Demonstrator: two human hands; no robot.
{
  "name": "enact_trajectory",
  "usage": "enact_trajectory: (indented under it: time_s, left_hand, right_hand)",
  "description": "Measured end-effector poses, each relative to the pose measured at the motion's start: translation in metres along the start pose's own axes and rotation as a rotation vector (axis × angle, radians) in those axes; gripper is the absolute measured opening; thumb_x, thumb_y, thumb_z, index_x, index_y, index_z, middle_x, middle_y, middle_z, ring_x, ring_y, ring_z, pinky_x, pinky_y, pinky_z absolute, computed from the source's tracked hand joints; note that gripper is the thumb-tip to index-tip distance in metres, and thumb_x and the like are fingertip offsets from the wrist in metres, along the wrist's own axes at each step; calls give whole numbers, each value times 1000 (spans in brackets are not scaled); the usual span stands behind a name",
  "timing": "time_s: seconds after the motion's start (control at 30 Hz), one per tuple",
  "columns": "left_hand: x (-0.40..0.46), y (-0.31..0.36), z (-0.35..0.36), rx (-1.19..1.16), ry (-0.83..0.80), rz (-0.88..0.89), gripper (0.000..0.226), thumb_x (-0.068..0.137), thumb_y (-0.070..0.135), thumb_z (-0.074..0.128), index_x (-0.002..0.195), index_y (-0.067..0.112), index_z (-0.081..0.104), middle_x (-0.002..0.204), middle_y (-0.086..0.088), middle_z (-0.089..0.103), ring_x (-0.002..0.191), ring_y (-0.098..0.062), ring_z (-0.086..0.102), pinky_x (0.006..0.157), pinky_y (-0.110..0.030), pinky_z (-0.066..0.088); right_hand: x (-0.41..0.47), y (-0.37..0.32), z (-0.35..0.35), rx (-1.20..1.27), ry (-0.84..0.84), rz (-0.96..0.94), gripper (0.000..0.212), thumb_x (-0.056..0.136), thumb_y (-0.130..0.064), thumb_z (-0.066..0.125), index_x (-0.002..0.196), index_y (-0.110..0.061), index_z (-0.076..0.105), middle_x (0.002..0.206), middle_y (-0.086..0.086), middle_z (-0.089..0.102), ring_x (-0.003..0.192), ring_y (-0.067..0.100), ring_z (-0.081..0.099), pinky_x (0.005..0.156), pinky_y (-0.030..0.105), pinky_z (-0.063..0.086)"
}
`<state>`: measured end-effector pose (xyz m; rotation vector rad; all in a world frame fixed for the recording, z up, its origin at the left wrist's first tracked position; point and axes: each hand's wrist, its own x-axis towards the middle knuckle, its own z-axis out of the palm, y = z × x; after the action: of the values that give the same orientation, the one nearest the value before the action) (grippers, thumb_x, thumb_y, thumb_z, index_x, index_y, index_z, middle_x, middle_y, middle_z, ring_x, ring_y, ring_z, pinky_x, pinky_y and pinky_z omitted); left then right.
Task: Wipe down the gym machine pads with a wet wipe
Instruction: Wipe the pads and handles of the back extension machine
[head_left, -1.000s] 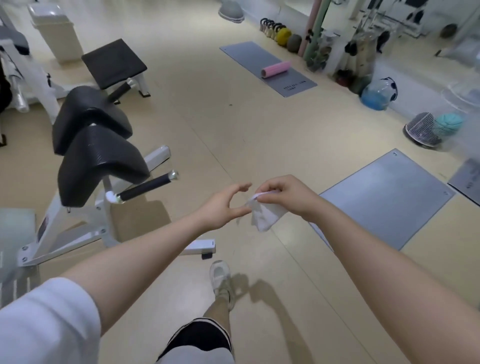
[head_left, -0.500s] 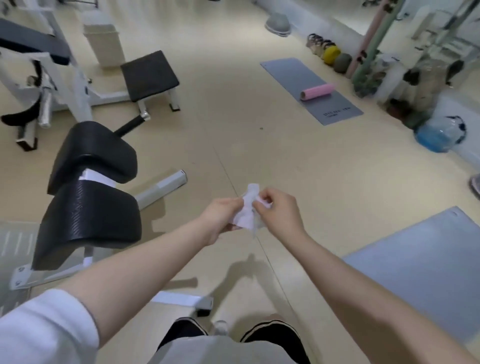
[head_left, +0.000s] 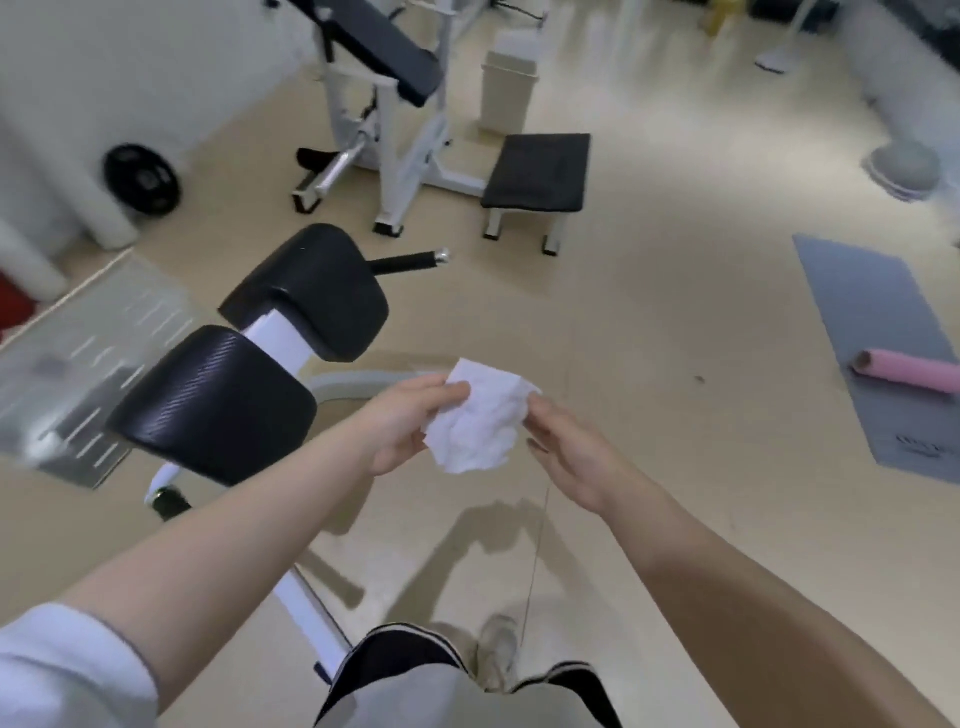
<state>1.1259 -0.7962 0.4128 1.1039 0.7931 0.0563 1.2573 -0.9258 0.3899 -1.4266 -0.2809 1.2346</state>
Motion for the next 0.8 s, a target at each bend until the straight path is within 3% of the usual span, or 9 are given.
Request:
enact_trajectory:
  time_s: [0.1, 0.2, 0.27, 0.33, 0.43, 0.53, 0.63, 0.7, 0.8]
  left_hand:
    - [4, 2, -5, -99, 163, 37, 15, 94, 15, 50, 93, 14, 65, 65, 6, 71, 55, -7, 65, 49, -13, 48]
    - [5, -8, -14, -129, 501, 120, 13, 91, 8, 55, 94, 7, 68, 60, 3, 67, 53, -12, 60, 45, -14, 46]
    - [10, -15, -21, -67, 648, 175, 14, 89, 5, 56, 88, 5, 71, 63, 1, 65, 53, -8, 57, 48, -15, 44]
    - [20, -20, -31, 59, 799, 209, 16, 86, 8, 58, 80, 5, 72, 68, 0, 63, 61, -9, 54, 57, -19, 41]
    - [31, -11, -47, 323, 1024, 256, 20, 89, 14, 55, 96, 11, 74, 91, -2, 70, 85, -13, 58, 70, -17, 36]
    - [44, 2, -67, 489, 913, 360, 32, 94, 14, 46, 123, 15, 60, 126, 1, 60, 116, -11, 53, 89, -12, 35]
    - [53, 10, -106, 351, 701, 451, 48, 92, 3, 40, 138, 15, 43, 150, 5, 32, 138, -4, 26, 113, -18, 20]
    - [45, 21, -151, 160, 612, 427, 51, 87, -3, 40, 132, 19, 51, 148, 8, 33, 136, -3, 28, 113, -22, 24]
    - [23, 36, -225, 16, 575, 379, 49, 84, -12, 40, 119, 15, 62, 133, 7, 54, 123, -2, 47, 103, -20, 37]
  right_hand:
    - [34, -8, 2, 78, -231, 64, 18, 94, -10, 46, 102, -16, 60, 101, -4, 68, 99, 9, 60, 100, 27, 39]
    - [66, -6, 22, 1, -155, 86, 17, 92, -6, 51, 106, -1, 60, 99, 11, 67, 91, 22, 63, 81, 32, 51]
    - [85, -4, 42, -193, 2, 43, 5, 88, -6, 56, 92, -3, 58, 90, 11, 61, 82, 23, 57, 71, 33, 46]
    - [97, -9, 65, -404, 108, -68, 15, 84, -6, 56, 72, -9, 49, 74, 3, 50, 69, 17, 47, 63, 26, 40]
    - [111, -23, 104, -519, 7, -224, 34, 87, -5, 49, 60, -23, 40, 60, -9, 38, 55, 7, 35, 49, 17, 25]
    - [127, -30, 142, -462, -252, -234, 21, 95, -15, 45, 80, -23, 58, 72, -9, 57, 69, 3, 54, 65, 17, 43]
    - [155, -36, 179, -326, -396, -171, 14, 96, -18, 47, 91, -16, 60, 84, 0, 64, 83, 9, 62, 75, 20, 48]
    - [179, -42, 205, -282, -414, -119, 12, 93, -14, 53, 85, -15, 61, 81, 4, 64, 82, 17, 61, 76, 30, 49]
    - [214, -50, 258, -395, -418, -44, 12, 90, -10, 55, 85, -3, 63, 80, 15, 62, 78, 24, 58, 76, 42, 47]
